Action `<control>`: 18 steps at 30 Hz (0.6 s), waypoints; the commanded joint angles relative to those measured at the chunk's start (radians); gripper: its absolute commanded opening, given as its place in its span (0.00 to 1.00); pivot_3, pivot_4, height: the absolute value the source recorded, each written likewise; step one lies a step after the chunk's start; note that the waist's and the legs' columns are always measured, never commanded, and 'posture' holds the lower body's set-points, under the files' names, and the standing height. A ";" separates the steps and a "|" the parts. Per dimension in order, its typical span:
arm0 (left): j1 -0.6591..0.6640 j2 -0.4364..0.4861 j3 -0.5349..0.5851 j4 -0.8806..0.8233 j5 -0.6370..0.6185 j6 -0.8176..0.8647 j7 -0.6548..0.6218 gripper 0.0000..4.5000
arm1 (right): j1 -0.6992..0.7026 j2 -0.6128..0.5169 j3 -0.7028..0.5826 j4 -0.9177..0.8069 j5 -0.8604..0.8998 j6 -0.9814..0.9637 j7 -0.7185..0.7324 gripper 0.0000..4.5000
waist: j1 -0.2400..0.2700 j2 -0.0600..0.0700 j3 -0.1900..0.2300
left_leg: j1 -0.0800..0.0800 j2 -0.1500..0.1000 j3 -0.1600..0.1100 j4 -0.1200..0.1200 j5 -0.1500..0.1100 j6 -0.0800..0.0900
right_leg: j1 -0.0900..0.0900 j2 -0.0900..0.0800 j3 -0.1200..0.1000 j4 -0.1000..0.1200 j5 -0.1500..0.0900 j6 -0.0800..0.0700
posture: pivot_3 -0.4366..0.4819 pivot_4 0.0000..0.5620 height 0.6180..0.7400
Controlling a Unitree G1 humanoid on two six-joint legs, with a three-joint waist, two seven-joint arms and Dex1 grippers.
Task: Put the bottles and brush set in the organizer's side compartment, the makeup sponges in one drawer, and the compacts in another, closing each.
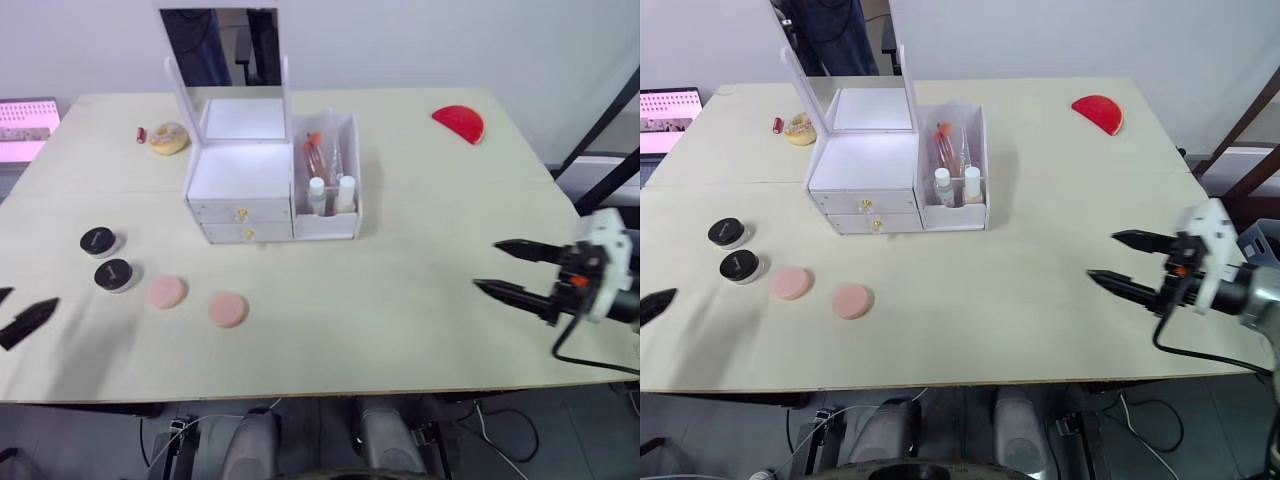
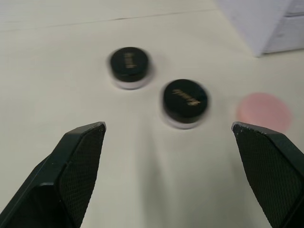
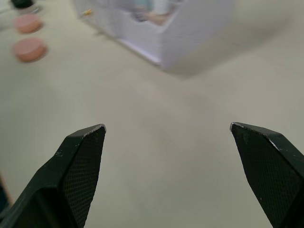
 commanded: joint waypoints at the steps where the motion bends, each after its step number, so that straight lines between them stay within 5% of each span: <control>1: -0.029 0.036 0.025 0.103 0.036 -0.073 -0.044 1.00 | 0.055 -0.019 -0.083 0.052 0.017 -0.057 0.031 0.99 | 0.000 0.000 0.000 | -0.001 0.000 0.001 -0.001 0.000 0.000 | 0.000 -0.001 0.000 -0.001 0.000 0.000 | 0.48 0.27 1.00; 10: -0.110 0.063 -0.015 0.159 0.065 -0.097 -0.088 1.00 | 0.063 0.001 -0.054 -0.005 0.071 -0.056 -0.040 0.99 | -0.001 0.000 0.000 | 0.001 0.000 0.001 -0.002 0.000 0.000 | 0.000 -0.001 0.000 0.001 0.000 0.000 | 0.48 0.27 1.00; 18: -0.108 -0.004 -0.067 -0.050 0.040 -0.042 -0.066 1.00 | 0.013 -0.001 0.030 -0.119 0.139 -0.015 -0.117 0.99 | 0.001 0.000 0.001 | 0.000 0.000 0.001 -0.001 0.000 0.000 | 0.000 -0.001 0.000 0.002 0.000 0.000 | 0.48 0.27 1.00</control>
